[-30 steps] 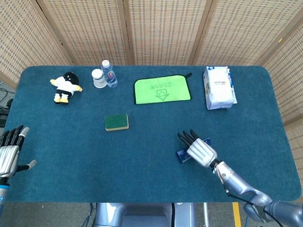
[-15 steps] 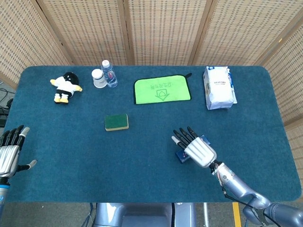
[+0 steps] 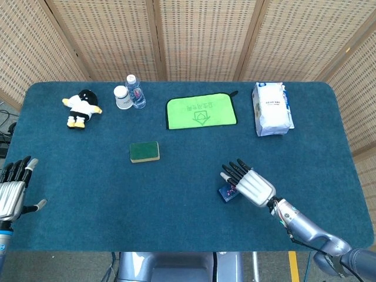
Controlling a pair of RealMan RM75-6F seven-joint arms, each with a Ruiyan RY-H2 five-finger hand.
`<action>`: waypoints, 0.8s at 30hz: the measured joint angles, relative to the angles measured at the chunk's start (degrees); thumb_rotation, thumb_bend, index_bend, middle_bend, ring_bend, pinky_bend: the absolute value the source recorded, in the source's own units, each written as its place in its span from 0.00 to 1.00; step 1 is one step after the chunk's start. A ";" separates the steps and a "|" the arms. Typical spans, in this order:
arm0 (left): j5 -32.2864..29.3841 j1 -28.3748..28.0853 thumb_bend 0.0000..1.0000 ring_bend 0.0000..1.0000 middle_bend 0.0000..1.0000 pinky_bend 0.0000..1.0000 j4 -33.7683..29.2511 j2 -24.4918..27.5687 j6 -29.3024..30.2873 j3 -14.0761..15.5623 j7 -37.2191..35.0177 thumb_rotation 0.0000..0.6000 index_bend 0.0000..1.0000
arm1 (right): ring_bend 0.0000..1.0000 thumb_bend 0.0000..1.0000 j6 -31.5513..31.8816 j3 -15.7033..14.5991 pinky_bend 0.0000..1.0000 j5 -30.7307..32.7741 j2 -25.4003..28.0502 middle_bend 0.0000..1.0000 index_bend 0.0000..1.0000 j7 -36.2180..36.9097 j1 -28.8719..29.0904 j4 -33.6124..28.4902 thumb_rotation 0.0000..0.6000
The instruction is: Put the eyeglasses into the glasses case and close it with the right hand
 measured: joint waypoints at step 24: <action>-0.46 -0.01 0.00 0.00 0.00 0.00 0.18 0.43 -0.20 -0.32 -1.01 1.00 0.00 | 0.01 0.39 -10.11 0.04 0.09 4.05 -4.56 0.43 0.30 6.33 5.76 5.37 1.00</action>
